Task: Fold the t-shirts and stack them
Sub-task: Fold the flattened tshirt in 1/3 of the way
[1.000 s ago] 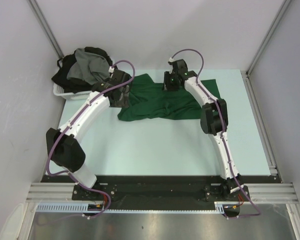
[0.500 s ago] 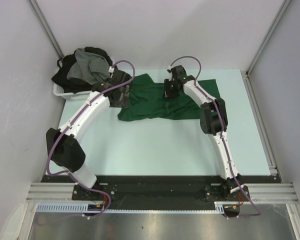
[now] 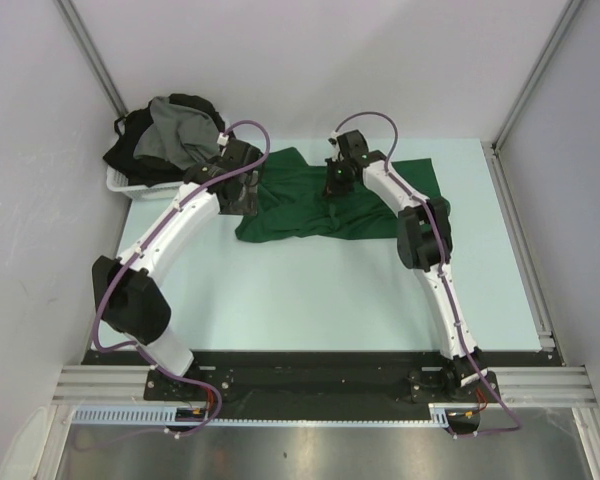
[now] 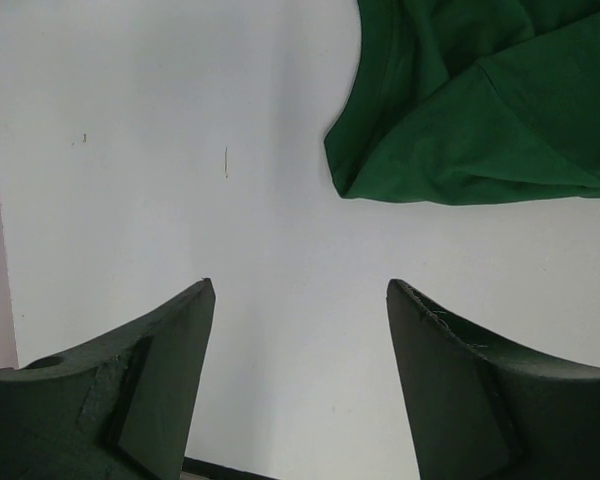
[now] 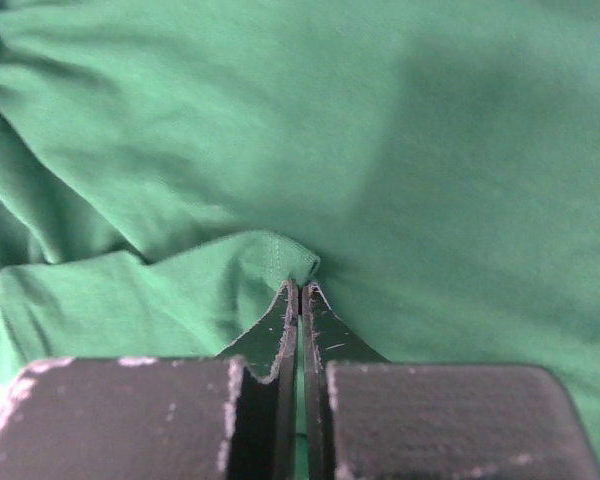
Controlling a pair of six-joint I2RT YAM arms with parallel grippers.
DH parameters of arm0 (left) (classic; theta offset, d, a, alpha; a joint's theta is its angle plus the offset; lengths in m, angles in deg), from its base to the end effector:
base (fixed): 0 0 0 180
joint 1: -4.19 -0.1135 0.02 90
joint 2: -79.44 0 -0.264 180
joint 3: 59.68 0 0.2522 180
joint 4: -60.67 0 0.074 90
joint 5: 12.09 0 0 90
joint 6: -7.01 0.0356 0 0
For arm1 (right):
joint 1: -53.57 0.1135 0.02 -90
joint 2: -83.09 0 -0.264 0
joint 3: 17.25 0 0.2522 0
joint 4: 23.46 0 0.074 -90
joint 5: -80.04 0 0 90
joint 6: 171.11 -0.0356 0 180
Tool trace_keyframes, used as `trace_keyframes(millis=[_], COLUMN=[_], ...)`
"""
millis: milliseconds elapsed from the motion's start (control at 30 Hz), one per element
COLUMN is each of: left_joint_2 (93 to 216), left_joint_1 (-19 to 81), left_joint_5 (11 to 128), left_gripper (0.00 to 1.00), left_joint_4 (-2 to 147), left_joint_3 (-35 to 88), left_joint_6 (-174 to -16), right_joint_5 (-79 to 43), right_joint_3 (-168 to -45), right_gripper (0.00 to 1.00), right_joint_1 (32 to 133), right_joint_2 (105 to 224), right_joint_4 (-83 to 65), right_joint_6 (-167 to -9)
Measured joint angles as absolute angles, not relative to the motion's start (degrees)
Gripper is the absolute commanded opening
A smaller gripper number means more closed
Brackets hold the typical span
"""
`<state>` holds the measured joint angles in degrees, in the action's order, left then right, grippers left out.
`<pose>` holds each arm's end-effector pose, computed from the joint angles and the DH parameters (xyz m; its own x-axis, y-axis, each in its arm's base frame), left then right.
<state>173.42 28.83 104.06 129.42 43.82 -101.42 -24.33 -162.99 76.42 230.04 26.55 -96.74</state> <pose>0.3167 -0.1280 0.3275 -0.7945 0.0522 -0.6051 -0.0863 0.9765 0.1975 0.5139 0.2261 0.1676 -0.8318 -0.0673 -0.5510 -0.3067 0.8831 0.3551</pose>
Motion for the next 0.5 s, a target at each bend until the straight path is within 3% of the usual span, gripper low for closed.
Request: trace_keyframes(millis=[500], left_joint_2=[173.42], left_joint_1=[28.83], left_joint_5=[102.93], left_gripper=[0.75], left_joint_4=[129.0], left_joint_3=[40.14], left_joint_6=[-101.47], right_joint_5=[-30.43], right_joint_3=[-166.6], right_gripper=[0.0], right_joint_1=[78.12], right_joint_2=[231.77], right_joint_4=[17.94], right_joint_6=[-100.66])
